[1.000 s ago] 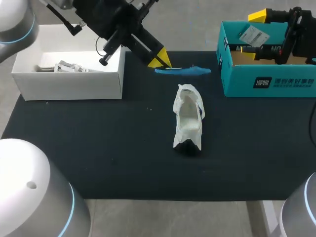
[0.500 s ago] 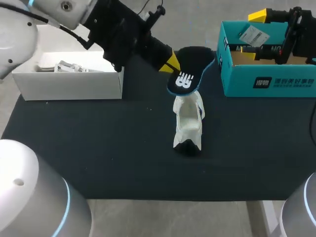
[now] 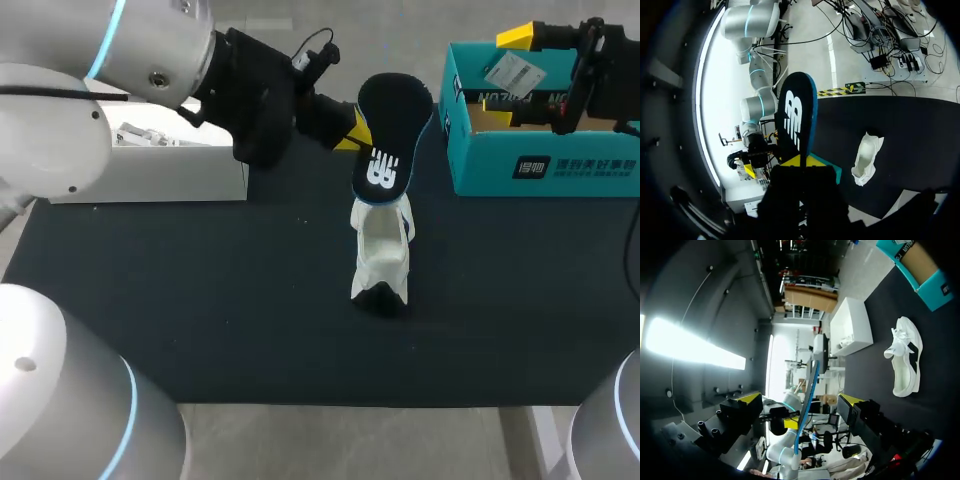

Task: Take the shoe out of the shoebox, open the shoe tongue, remove and reinsert the insole, then place the shoe into the shoebox

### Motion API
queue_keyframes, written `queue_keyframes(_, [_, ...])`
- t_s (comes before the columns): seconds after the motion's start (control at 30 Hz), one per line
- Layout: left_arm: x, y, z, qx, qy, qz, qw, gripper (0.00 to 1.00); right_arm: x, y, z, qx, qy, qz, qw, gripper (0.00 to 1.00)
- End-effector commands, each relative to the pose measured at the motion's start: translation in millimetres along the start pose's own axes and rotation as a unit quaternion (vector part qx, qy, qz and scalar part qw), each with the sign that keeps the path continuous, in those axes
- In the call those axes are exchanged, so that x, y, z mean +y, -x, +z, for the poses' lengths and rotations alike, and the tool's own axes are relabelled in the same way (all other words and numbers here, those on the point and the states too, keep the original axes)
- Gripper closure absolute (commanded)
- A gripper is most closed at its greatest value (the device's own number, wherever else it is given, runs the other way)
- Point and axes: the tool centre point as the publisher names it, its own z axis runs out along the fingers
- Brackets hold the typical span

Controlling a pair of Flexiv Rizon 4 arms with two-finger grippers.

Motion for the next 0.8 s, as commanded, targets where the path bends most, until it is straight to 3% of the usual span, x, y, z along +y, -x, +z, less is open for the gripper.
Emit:
queue_keyframes(0.03, [6.2, 1.5, 21.0, -0.011, 0.004, 0.004, 1.0, 1.0, 3.2, -1.1, 12.6, -0.015, -0.009, 0.004, 1.0, 0.0])
queue_keyframes(0.37, [19.0, 19.7, 48.5, -0.047, 0.043, 0.036, 0.997, 1.0, 3.0, 2.6, 30.7, -0.017, -0.015, 0.007, 1.0, 0.01])
queue_keyframes(0.43, [18.9, 21.0, 52.4, -0.043, 0.039, 0.038, 0.998, 1.0, 2.3, 4.0, 32.0, -0.016, -0.015, 0.008, 1.0, 0.15])
queue_keyframes(0.47, [18.7, 22.1, 53.8, -0.043, 0.038, 0.038, 0.998, 1.0, 2.1, 4.2, 32.1, -0.016, -0.014, 0.009, 1.0, 0.28])
queue_keyframes(0.5, [18.3, 22.9, 54.4, -0.044, 0.036, 0.039, 0.998, 1.0, 1.9, 4.3, 32.2, -0.017, -0.012, 0.01, 1.0, 0.49])
queue_keyframes(0.6, [17.1, 25.4, 55.5, -0.046, 0.033, 0.04, 0.998, 1.0, 0.7, 4.0, 31.0, -0.017, -0.007, 0.009, 1.0, 0.67])
queue_keyframes(0.8, [18.1, 31.7, 53.6, -0.046, 0.03, 0.042, 0.998, 1.0, -0.7, 7.3, 29.5, -0.015, -0.003, 0.015, 1.0, 0.67])
